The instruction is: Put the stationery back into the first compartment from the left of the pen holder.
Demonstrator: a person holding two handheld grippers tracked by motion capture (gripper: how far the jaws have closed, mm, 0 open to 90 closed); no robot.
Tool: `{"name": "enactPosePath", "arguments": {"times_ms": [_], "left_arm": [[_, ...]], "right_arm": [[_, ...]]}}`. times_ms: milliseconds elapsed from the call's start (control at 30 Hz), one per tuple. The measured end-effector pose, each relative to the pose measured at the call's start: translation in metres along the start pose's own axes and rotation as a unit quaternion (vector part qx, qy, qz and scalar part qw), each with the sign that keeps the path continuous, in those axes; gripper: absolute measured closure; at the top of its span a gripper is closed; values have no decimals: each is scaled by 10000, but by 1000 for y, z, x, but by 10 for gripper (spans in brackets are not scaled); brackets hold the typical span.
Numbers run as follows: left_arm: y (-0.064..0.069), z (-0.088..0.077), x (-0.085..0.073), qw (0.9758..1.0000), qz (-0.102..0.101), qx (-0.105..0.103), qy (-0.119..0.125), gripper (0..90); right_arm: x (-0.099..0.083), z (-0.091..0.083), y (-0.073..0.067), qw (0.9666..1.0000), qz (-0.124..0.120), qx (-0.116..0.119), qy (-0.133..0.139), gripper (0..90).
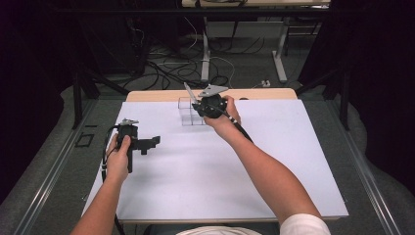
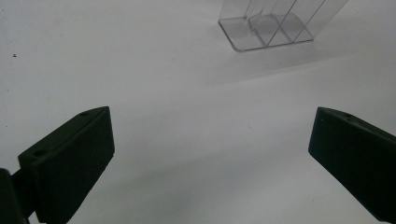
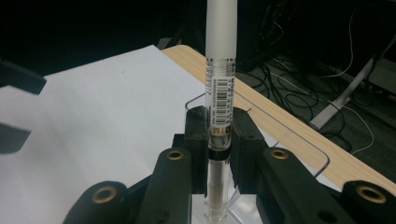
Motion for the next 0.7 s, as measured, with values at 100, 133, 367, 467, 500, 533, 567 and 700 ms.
{"name": "enactPosePath", "arguments": {"times_ms": [100,133,367,467,500,533,567,700], "left_arm": [[0,0,0,10000,0,-39,-12,1],[0,0,0,10000,3,-32,-7,1],[0,-1,0,10000,2,-49,-11,2],[-1,-1,0,10000,-1,-61,11,2],[-1,-1,0,10000,-2,-65,8,2],[-2,-2,0,10000,-16,-80,-32,2],[-2,-1,0,10000,-22,-73,27,2],[-3,-3,-1,10000,-41,-72,38,2]], "right_arm": [[5,7,3,9998,175,-7,74,795],[6,9,4,9997,233,13,92,795],[14,28,6,9986,464,-3,254,795],[17,38,7,9976,575,-41,379,795],[17,38,7,9976,575,-41,379,795],[18,40,8,9975,578,-41,403,795],[18,43,8,9974,590,-83,414,794],[21,49,10,9965,641,-190,501,794]]}}
Point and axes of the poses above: each handheld gripper's, and its own axes: z roughly forward along the jaws, x roughly out of its top, y roughly to its right, the point moved 2 cm from there along z, roughly forward along the jaws, and after that the axes turned 2 degrees about -x, right-handed, at the moved point
